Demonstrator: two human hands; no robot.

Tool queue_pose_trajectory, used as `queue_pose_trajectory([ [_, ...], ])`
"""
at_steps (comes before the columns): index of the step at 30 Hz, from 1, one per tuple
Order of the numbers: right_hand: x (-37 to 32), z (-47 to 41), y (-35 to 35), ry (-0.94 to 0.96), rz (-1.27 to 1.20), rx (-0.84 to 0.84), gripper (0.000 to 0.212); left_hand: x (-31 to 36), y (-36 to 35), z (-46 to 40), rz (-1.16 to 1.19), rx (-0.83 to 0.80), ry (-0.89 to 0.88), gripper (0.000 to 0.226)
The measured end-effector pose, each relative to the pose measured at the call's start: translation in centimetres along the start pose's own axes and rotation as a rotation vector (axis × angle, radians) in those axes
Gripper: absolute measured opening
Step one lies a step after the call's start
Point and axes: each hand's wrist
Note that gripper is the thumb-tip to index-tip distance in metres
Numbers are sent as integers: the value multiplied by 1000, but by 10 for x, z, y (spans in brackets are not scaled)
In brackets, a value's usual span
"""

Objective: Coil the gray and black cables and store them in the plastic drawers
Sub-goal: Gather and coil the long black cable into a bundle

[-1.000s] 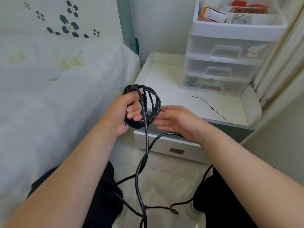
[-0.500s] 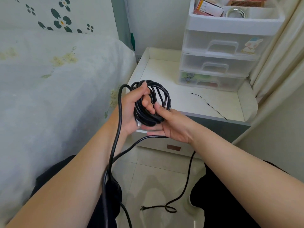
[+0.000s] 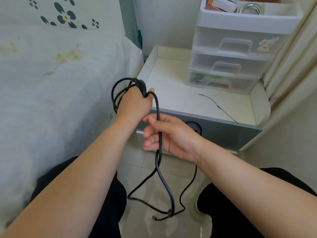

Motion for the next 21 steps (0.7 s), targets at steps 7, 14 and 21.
queue_pose_trajectory([
  [7, -23, 3, 54, 229, 1015, 550, 26, -12, 30, 9, 495, -777, 43, 45],
  [14, -26, 13, 69, 230, 1336, 509, 41, -15, 47, 19, 937, -1218, -10, 45],
  [21, -18, 3, 84, 304, 1129, 602, 38, -16, 53, 15, 1473, -1155, 42, 57],
])
Point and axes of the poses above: each hand's wrist, its own z-axis away from the middle knuckle, its own y-axis out of the back of the hand, x = y × z, and after that the axes turned 4 degrees about -y, right-handed
